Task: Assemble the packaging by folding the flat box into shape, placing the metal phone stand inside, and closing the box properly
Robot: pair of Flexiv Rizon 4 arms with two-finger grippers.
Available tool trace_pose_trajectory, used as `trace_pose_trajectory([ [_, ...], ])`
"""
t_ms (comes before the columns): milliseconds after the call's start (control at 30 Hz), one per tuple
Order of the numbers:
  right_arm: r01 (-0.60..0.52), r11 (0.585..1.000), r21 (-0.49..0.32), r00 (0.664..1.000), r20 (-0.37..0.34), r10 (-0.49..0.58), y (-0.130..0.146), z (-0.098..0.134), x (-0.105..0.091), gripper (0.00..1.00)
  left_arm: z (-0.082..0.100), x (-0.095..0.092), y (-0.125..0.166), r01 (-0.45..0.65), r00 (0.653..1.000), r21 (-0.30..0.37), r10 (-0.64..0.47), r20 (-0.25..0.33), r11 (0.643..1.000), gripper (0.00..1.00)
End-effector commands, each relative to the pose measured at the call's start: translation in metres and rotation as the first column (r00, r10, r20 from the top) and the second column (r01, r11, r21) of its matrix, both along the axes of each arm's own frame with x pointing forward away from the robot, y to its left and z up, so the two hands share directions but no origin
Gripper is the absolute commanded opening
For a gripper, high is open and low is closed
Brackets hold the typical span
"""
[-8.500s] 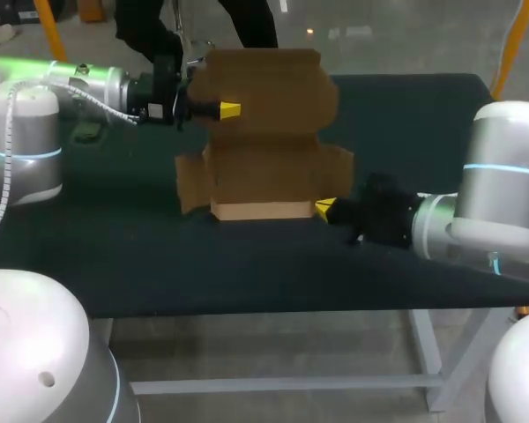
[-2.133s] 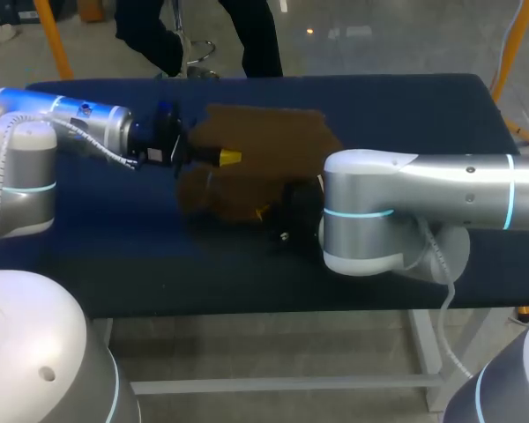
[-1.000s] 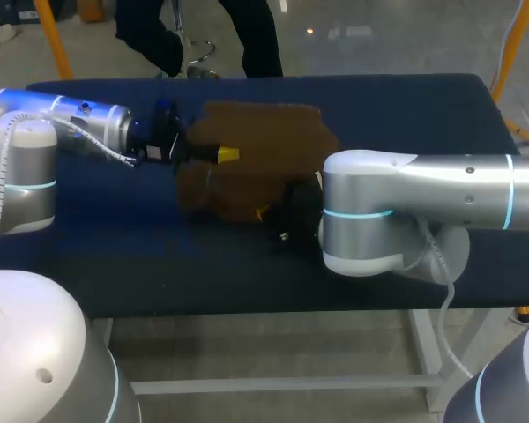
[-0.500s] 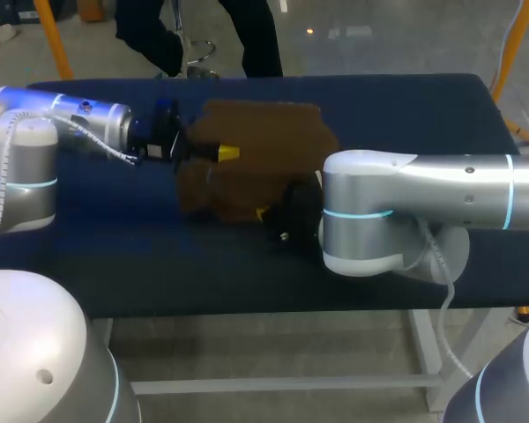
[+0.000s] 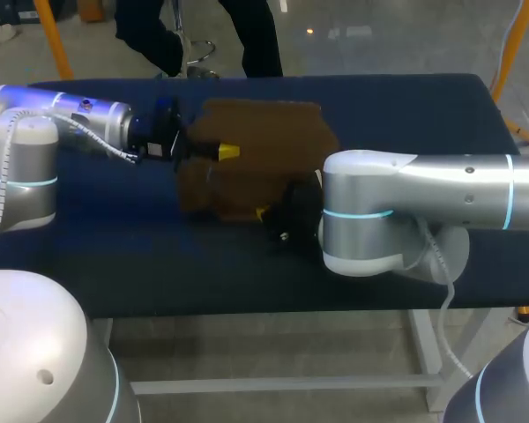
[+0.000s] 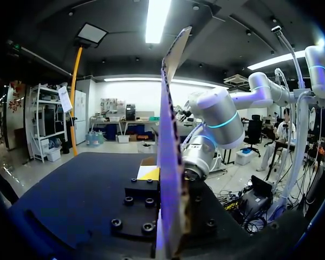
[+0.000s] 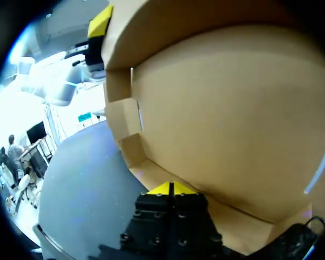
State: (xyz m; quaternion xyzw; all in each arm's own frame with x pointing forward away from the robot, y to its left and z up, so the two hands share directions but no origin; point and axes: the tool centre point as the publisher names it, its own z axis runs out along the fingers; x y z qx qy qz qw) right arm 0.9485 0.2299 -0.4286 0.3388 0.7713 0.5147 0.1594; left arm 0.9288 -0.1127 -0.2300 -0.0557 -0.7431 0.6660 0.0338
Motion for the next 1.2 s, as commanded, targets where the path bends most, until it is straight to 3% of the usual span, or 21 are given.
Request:
trace_pose_trajectory([
  [33, 0.003, 1.0, -0.003, 1.0, 0.0, -0.003, 0.002, -0.006, 0.001, 0.0, -0.003, 0.001, 0.001, 0.004, 1.0, 0.0, -0.004, -0.001, 1.0, 0.0],
  [467, -0.017, 0.999, 0.032, 0.998, 0.056, 0.015, -0.007, 0.017, -0.026, 0.0, -0.003, 0.001, 0.001, 0.004, 1.0, 0.0, -0.004, -0.001, 1.0, 0.0],
  [800, -0.042, 0.997, 0.06, 0.995, 0.091, 0.037, -0.028, 0.04, -0.058, 0.0, -0.003, 0.001, 0.001, 0.004, 1.0, 0.0, -0.004, -0.001, 1.0, 0.0],
  [1200, -0.096, 0.993, 0.074, 0.989, 0.118, 0.087, -0.07, 0.055, -0.104, 0.27, -0.003, 0.001, 0.001, 0.004, 1.0, 0.0, -0.004, -0.001, 1.0, 0.0],
])
